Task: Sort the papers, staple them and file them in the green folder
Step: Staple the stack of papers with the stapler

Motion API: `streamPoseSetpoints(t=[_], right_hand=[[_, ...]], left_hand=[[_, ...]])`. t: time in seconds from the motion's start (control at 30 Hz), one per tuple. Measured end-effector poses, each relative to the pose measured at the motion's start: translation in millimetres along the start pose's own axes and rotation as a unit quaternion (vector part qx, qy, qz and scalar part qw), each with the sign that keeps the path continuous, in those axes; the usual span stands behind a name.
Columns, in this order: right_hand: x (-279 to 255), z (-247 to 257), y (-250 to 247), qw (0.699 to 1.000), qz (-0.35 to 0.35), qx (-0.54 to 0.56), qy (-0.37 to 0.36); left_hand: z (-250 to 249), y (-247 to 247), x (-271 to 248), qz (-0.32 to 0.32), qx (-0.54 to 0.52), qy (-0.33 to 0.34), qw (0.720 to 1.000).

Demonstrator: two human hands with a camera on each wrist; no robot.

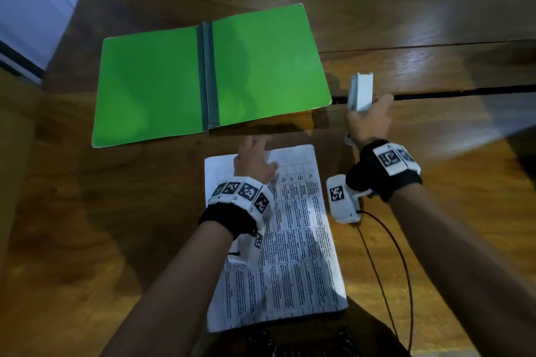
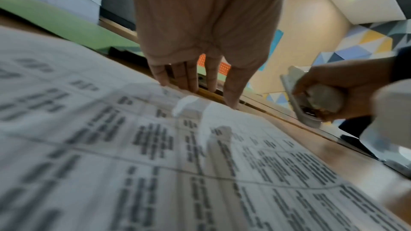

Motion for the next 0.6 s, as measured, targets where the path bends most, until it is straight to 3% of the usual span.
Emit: streamPoseSetpoints(t=[0.1, 0.17, 0.3, 0.5, 0.6], right_hand=[[-38.7, 2.1, 4.4, 0.996, 0.041, 0.08, 0.003], [-61.2, -3.0, 21.8, 0.989, 0.093, 0.11, 0.031], [-94.5, -20.9, 64.7, 0.967, 0.186, 0.133, 0.11], [-102.0, -33.3, 88.9, 0.964, 0.197, 0.092, 0.155], [-101.0, -30.0, 91.1, 0.962, 0.205, 0.089, 0.158]], left_hand=[[27.6, -25.2, -12.2, -0.089, -0.021, -0.08, 0.993], [51.2, -35.5, -27.0, -0.128, -0.065, -0.17, 0.975], [89.5, -34.9, -55.7, -0.14, -0.155, -0.302, 0.93], [90.1, -27.5, -57.2, -0.092, -0.174, -0.304, 0.932], [98.5, -29.7, -45.0, -0.068, -0.248, -0.3, 0.919]])
Point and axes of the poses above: each hand's wrist, its own x-axis towards the middle knuckle, its own y-axis out of the palm, z = x × y, the point moved 6 cm from there along x, towards the middle knuckle, and after that the axes turned 2 degrees about -z, right-handed, at the moved point
